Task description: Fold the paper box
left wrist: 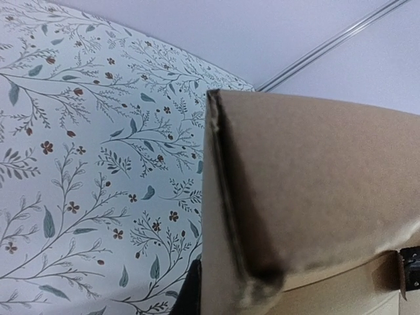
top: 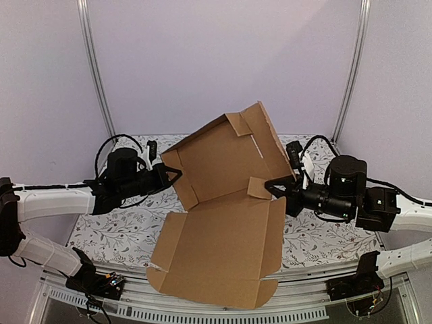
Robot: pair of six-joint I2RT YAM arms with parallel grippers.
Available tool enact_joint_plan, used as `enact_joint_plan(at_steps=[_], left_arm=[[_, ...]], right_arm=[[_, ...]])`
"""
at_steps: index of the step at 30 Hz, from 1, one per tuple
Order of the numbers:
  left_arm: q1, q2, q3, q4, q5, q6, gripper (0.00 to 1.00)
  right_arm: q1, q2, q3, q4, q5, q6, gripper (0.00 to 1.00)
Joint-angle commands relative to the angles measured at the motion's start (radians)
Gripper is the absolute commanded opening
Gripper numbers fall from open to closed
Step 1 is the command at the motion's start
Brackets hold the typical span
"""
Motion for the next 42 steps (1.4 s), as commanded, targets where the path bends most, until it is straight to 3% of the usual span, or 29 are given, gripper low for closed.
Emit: enact_joint_plan(at_steps=[1,9,17,24,33,42], left_arm=[[0.019,-0.010,0.041,0.015,0.014,0.018,0.00],[0.020,-0.018,0.026,-0.003,-0.025,0.131,0.00],[0.020,-0.017,0.014,0.014,-0.021,0.244,0.00],[0.020,-0.037,-0.007,0.037,0.002,0.331,0.00],[0.020,-0.059,-0.041,0.087,0.054,0.410,0.00],[0.020,-0.064,-0.048,0.085,0.082,0.423,0.00]], right_arm=[[0.004,-0.052,0.024,-0.210,0.047,-0.045,0.04],[0.004,-0.166,0.110,-0.477,0.075,-0.089,0.12],[0.004,-0.248,0.172,-0.660,0.131,-0.091,0.27],[0.003,-0.239,0.236,-0.676,0.075,-0.099,0.40],[0.003,-0.167,0.277,-0.591,-0.103,-0.106,0.56],[0.003,-0.089,0.276,-0.481,-0.315,-0.102,0.61]])
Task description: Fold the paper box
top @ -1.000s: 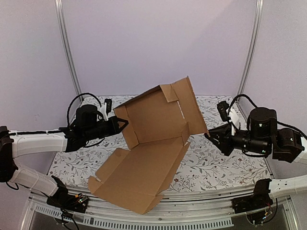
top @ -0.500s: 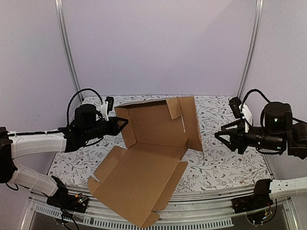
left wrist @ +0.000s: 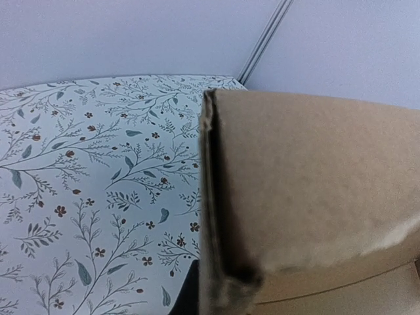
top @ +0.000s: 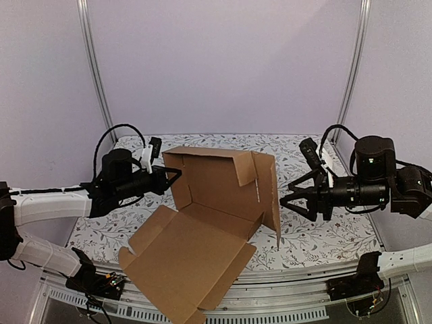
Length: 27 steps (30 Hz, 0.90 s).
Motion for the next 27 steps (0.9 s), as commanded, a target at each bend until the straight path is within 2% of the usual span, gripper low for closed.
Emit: enact_joint_plan(at_steps=[1,11,21,27], left_arm=[[0.013,-0.021,-0.014,0.029,0.023,0.012,0.00],[0.011,-0.030,-0.021,0.019,-0.002,0.018,0.00],[0.007,-0.049,-0.033,-0.008,-0.059,0.042,0.00],[-0.002,-0.055,-0.026,-0.049,-0.143,0.062,0.00]], right_arm=[[0.005,0.037,0.017,0.079,-0.131,0.005,0.61],[0.003,0.152,0.041,0.174,-0.201,0.031,0.61],[0.007,0.229,0.062,0.214,-0.170,0.053,0.61],[0.017,0.254,0.073,0.213,-0.158,0.051,0.61]])
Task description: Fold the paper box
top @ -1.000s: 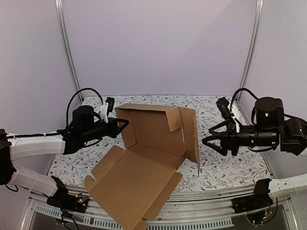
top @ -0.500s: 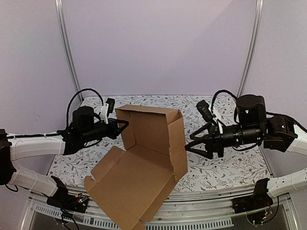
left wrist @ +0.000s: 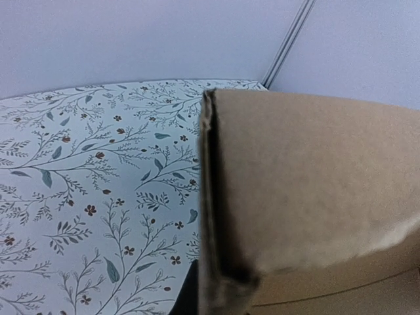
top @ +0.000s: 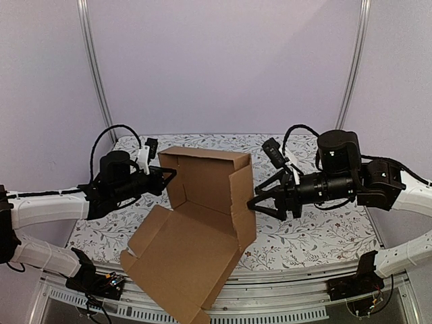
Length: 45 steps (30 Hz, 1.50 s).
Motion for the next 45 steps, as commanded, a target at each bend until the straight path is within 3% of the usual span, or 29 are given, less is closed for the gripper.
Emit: enact_joint_plan(at_steps=[1,18,28,45], left_arm=[[-0.003,-0.024,-0.003,-0.033,-0.077,0.020,0.00],[-0.021,-0.028,0.026,-0.081,-0.169,0.031,0.00],[-0.084,-0.052,0.023,-0.107,-0.248,0.077,0.00],[-0.234,-0.073,0.036,-0.163,-0.479,0.074,0.00]], right_arm=[[0.011,0.017,0.027,0.014,0.027,0.009,0.61],[0.059,0.162,0.063,-0.005,0.203,0.017,0.60],[0.063,0.220,0.095,-0.043,0.412,0.061,0.53],[0.065,0.302,0.094,0.006,0.659,0.162,0.54]])
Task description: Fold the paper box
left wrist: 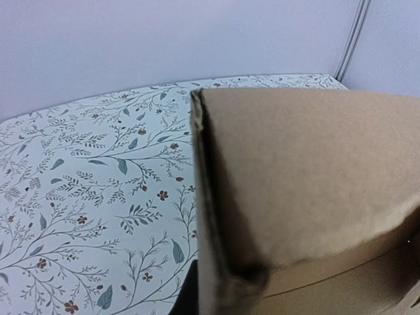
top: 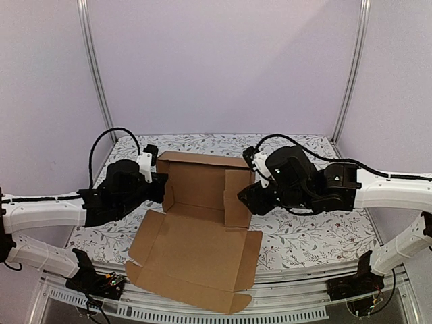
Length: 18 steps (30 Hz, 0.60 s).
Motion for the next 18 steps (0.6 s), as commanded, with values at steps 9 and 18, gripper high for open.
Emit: enact_joint_plan(at_steps=[9,18], left_arm=[[-0.087,-0.025,0.029,-0.036,-0.153,-0.063,0.00],[-0.119,-0.043,0.001,-0.050,-0.263,-0.110,0.00]], right_arm=[[0.017,0.019,-0.011,0.046,0.210,0.063,0.55],[0.054,-0.002,-0.065,0.045,0.358,0.085,0.56]])
